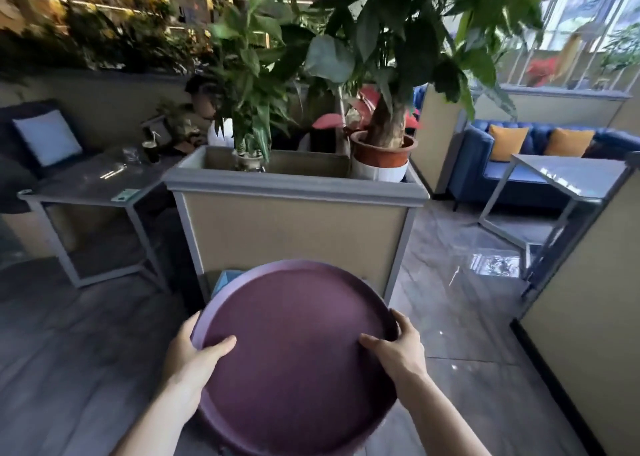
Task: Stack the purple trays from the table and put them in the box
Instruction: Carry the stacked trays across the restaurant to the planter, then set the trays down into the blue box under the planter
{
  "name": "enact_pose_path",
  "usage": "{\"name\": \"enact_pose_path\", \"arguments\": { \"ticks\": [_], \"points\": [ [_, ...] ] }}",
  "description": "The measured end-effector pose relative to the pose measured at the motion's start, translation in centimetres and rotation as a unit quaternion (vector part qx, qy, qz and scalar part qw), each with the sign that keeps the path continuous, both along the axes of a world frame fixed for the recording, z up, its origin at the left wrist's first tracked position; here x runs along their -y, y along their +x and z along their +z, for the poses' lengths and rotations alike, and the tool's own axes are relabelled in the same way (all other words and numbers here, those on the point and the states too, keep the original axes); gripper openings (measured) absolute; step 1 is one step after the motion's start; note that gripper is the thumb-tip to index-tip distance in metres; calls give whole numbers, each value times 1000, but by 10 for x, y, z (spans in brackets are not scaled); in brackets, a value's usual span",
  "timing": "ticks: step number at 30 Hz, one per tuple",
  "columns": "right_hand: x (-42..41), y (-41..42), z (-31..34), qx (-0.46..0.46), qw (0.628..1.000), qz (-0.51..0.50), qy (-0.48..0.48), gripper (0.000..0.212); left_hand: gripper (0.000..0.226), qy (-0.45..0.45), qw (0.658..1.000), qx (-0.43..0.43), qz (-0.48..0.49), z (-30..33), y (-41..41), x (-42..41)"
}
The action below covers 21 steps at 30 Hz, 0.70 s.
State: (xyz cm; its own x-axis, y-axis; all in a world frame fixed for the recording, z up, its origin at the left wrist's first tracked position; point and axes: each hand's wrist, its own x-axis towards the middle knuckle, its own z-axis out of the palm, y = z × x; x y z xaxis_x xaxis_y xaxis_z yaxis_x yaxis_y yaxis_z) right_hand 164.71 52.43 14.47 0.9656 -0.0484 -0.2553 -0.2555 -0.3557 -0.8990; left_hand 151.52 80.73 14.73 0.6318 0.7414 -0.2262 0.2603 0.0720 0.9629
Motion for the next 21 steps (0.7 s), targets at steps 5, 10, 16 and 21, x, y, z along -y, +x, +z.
{"name": "enact_pose_path", "arguments": {
  "ticks": [5,10,16,21],
  "points": [
    [-25,43,-28,-31,999,6,-26,85,73,33,999,-30,14,-27,42,-19],
    [-48,76,-62,-78,994,-4,-74,80,78,40,997,-72,0,-75,79,-47],
    [-78,100,-108,-131,982,-16,-136,71,93,63,987,-148,-18,-140,117,-82],
    [-102,109,-153,-169,971,-26,-168,77,77,66,974,-216,-32,-195,127,-99]
  ]
}}
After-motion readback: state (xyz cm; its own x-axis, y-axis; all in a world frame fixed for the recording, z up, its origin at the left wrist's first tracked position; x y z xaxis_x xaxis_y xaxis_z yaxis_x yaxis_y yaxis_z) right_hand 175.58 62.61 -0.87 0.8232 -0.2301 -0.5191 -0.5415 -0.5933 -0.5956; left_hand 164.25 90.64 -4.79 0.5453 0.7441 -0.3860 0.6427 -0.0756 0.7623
